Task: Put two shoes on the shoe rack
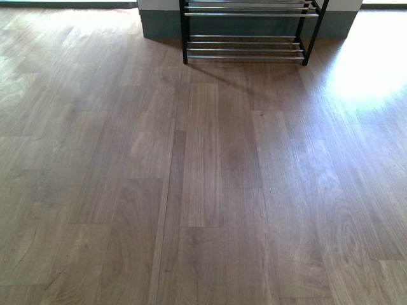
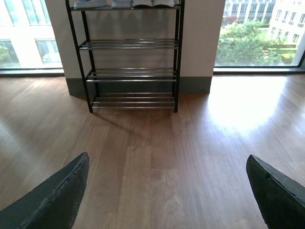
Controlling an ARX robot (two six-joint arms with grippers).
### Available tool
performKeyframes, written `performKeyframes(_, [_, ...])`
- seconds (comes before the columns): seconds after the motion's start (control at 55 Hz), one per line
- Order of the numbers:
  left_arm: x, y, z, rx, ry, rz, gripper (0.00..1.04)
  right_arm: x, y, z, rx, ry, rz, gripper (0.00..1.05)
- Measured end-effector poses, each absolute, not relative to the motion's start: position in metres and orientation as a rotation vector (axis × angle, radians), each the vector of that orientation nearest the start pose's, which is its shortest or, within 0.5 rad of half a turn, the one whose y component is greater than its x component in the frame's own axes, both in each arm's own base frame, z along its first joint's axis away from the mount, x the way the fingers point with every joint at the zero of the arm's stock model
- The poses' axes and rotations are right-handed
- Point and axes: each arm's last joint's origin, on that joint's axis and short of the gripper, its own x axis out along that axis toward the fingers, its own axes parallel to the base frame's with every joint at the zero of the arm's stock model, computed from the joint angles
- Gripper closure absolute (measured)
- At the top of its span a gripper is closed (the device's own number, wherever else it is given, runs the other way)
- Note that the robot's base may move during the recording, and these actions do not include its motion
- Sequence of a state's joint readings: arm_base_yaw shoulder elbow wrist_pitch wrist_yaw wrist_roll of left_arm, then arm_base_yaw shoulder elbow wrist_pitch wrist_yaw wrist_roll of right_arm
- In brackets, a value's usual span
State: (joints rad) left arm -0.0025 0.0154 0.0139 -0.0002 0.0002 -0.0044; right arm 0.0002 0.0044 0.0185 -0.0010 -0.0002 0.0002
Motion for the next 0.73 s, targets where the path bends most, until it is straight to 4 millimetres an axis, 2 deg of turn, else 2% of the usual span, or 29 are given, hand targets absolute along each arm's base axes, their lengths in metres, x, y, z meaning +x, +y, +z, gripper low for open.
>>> performKeyframes(0.727, [0.0978,-0.0002,0.1670,-0.004,0.002,-0.003,0.09,0.0967,0.0000,0.1695,0.000,-0.014,0.000,0.09])
